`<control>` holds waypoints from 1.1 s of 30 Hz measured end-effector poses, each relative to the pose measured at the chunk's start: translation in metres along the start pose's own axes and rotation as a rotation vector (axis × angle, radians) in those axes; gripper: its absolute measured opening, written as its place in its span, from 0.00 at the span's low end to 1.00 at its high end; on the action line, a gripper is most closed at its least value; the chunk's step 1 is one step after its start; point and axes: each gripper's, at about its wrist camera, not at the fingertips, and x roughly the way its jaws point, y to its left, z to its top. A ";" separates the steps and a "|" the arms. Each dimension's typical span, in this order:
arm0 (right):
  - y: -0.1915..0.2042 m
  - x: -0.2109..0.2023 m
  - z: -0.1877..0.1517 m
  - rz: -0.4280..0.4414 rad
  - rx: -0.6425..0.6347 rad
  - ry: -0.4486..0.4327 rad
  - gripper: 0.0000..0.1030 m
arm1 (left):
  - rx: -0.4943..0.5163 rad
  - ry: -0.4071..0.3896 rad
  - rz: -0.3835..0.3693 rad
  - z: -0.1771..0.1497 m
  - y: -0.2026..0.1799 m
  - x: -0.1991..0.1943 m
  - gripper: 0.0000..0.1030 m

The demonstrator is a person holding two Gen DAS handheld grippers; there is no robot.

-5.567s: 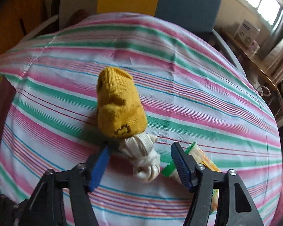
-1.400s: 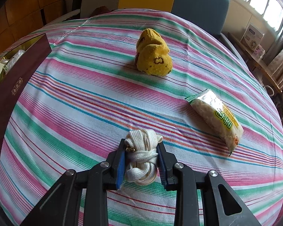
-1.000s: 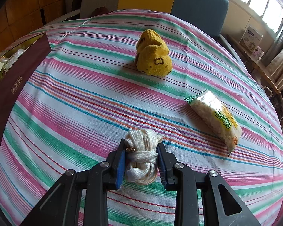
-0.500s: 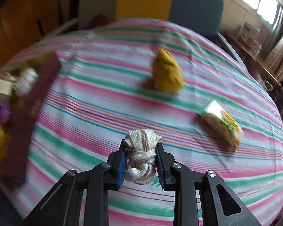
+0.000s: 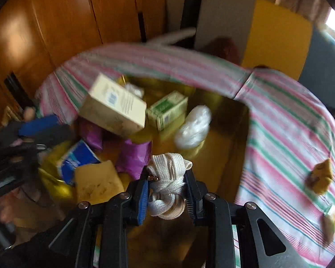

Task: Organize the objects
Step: 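Carry the white socks into the gold tray and open the right gripper, then move both grippers back to the hat and bread packet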

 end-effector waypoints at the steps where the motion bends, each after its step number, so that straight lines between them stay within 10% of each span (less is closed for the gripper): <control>1: 0.003 0.012 0.002 -0.015 -0.008 0.025 0.28 | -0.003 0.003 0.000 -0.001 0.001 0.001 0.44; 14: -0.001 0.004 -0.009 -0.020 -0.008 -0.027 0.65 | 0.010 0.012 -0.013 -0.002 -0.005 0.004 0.45; 33: -0.106 -0.083 -0.071 -0.184 0.182 -0.113 0.77 | 0.187 0.008 -0.063 -0.004 -0.072 -0.008 0.46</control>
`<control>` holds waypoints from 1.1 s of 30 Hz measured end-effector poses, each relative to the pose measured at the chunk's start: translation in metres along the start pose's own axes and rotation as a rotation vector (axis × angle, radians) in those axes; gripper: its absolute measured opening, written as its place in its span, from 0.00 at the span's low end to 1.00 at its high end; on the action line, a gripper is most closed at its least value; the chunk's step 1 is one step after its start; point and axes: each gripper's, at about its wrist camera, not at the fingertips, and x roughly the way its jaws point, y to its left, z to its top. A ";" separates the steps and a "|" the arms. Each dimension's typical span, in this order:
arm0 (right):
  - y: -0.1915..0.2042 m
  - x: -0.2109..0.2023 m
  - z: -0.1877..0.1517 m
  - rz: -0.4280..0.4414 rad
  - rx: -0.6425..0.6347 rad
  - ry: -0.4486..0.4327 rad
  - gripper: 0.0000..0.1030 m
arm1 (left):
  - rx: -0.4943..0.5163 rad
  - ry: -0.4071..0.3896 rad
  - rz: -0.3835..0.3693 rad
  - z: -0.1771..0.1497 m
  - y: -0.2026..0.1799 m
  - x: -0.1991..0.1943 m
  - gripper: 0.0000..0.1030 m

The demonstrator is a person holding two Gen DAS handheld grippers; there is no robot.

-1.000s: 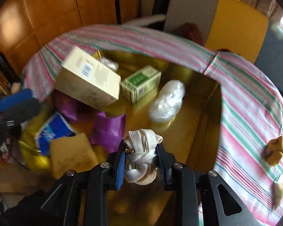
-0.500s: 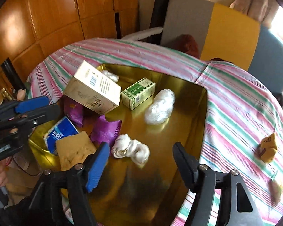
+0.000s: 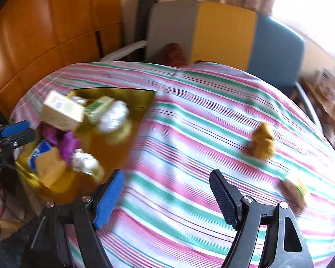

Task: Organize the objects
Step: 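Move both grippers back to the hat and bread packet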

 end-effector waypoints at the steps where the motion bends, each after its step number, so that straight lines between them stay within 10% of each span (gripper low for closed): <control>1: -0.011 -0.001 -0.002 -0.018 0.015 0.001 0.78 | 0.010 0.001 -0.004 0.000 -0.004 0.000 0.46; 14: -0.152 -0.017 -0.030 -0.249 0.266 -0.006 0.84 | 0.159 0.018 -0.049 0.010 -0.066 0.010 0.47; 22: -0.241 -0.019 -0.075 -0.354 0.656 0.007 0.84 | 0.236 0.033 -0.103 0.028 -0.118 0.030 0.47; 33: -0.260 -0.039 -0.086 -0.323 0.800 -0.049 0.88 | 0.318 0.091 -0.169 0.047 -0.191 0.076 0.47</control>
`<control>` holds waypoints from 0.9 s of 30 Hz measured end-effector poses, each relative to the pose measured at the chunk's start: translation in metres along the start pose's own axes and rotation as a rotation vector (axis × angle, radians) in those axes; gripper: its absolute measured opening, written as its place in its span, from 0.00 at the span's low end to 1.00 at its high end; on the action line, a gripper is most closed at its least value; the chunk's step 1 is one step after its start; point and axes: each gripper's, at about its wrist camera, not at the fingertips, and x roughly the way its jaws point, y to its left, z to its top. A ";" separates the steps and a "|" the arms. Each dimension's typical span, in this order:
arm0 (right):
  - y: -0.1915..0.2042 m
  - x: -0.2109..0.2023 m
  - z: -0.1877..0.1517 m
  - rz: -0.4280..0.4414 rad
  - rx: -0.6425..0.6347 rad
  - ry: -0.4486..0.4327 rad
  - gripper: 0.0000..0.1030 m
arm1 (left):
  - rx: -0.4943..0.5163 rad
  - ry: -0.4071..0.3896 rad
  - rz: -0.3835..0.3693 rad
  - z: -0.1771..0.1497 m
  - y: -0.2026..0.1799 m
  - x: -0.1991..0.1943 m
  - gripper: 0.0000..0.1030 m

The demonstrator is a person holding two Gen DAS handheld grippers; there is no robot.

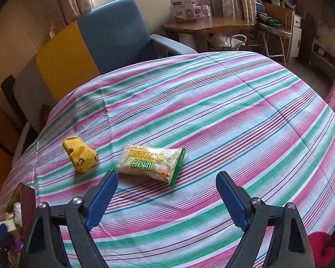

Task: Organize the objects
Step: 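Move both grippers back to the hat and bread packet, then grasp the yellow knit hat with the left gripper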

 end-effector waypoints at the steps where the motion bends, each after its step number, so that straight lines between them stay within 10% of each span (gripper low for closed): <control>1: 0.000 0.000 0.000 -0.001 0.003 0.000 0.88 | 0.003 0.009 -0.008 0.004 -0.004 0.007 0.47; 19: -0.014 0.001 0.004 0.060 0.102 0.027 0.89 | -0.139 0.110 -0.197 0.096 -0.045 0.135 0.79; 25: -0.015 0.002 0.004 0.067 0.114 0.028 0.89 | -0.203 0.161 -0.172 0.112 -0.051 0.194 0.77; 27: -0.013 0.004 0.004 0.062 0.101 0.032 0.89 | -0.238 0.185 -0.182 0.109 -0.047 0.206 0.52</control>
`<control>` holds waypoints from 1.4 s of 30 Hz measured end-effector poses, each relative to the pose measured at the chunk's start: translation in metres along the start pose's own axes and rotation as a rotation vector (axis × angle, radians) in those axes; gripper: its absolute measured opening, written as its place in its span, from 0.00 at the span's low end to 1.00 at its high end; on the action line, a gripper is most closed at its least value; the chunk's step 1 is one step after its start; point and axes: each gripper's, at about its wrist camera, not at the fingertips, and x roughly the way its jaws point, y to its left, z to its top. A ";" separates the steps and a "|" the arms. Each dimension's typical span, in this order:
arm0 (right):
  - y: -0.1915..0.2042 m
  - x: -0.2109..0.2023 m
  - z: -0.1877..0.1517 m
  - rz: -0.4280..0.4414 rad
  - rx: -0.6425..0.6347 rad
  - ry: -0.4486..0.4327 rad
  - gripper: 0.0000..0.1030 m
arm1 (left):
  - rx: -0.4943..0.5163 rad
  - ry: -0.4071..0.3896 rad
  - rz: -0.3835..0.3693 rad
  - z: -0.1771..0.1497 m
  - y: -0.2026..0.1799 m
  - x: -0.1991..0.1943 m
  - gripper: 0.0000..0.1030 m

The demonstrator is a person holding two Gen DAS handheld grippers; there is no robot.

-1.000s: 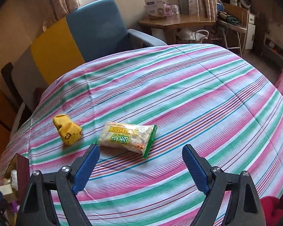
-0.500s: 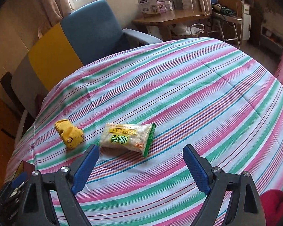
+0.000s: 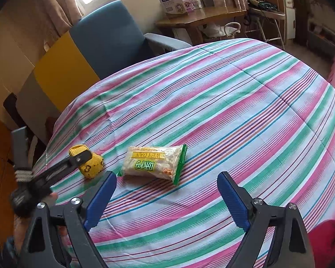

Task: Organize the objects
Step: 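Grasp the yellow knit hat with the left gripper, then grasp the WEIDAN bread packet with the right gripper while the left gripper lifts the hat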

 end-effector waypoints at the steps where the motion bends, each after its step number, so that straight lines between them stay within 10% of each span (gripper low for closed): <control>1: 0.001 0.001 0.000 -0.004 -0.006 0.002 0.89 | -0.022 0.004 -0.021 -0.001 0.005 0.001 0.46; 15: 0.021 0.016 -0.011 -0.013 -0.129 0.074 0.89 | 0.114 -0.002 -0.119 -0.092 0.005 -0.093 0.36; 24: 0.076 0.054 -0.002 -0.098 -0.649 0.116 0.89 | 0.156 -0.015 -0.167 -0.131 0.018 -0.147 0.36; 35: 0.085 0.123 0.016 -0.042 -0.792 0.296 0.90 | 0.096 -0.062 -0.116 -0.149 0.064 -0.186 0.36; 40: 0.086 0.115 0.008 0.004 -0.743 0.326 0.40 | 0.089 -0.123 -0.026 -0.153 0.081 -0.205 0.36; 42: 0.090 0.107 -0.003 0.005 -0.745 0.350 0.40 | 0.094 -0.167 0.036 -0.155 0.087 -0.215 0.36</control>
